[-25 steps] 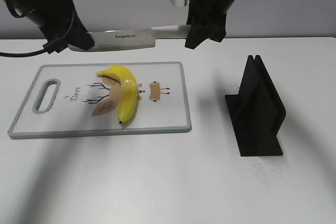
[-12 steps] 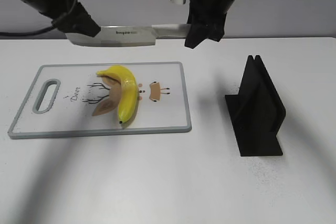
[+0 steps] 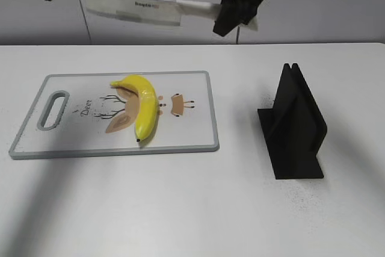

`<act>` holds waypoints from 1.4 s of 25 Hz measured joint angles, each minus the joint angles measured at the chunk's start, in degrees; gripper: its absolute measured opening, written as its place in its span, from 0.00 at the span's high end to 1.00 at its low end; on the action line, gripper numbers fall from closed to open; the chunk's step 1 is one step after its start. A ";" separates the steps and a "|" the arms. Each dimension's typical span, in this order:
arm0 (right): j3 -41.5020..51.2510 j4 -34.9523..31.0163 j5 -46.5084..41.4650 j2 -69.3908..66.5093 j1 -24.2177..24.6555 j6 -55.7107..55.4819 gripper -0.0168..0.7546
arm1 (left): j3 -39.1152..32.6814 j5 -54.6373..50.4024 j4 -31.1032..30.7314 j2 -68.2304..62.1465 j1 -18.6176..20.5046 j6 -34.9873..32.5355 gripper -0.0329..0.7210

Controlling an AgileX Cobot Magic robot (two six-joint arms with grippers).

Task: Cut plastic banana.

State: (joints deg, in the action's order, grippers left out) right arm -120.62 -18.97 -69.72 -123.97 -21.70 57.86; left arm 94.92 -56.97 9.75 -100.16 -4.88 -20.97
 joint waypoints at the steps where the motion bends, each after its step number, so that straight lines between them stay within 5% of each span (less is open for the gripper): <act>1: 0.00 0.50 0.00 0.68 0.00 -2.04 0.77 | 1.23 -2.83 -0.79 0.11 1.07 2.32 0.14; 7: 0.00 6.18 -0.23 3.50 0.00 -18.41 0.77 | 3.56 -12.32 -2.24 0.29 5.52 6.37 0.17; 15: 1.82 12.92 -0.49 9.21 0.00 -49.18 0.77 | 1.56 -12.64 -2.83 4.02 6.40 9.44 0.18; 23: 22.01 14.37 0.03 25.05 0.00 -61.24 0.77 | -14.02 -12.74 -6.44 19.39 6.40 9.60 0.18; 35: 54.08 15.52 13.27 47.21 0.00 -69.68 0.77 | -37.62 -12.91 -7.24 46.78 6.40 9.62 0.18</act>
State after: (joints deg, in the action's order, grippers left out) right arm -66.54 -3.45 -56.46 -76.76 -21.70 -11.83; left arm 57.30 -69.88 2.51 -53.38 1.52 -11.35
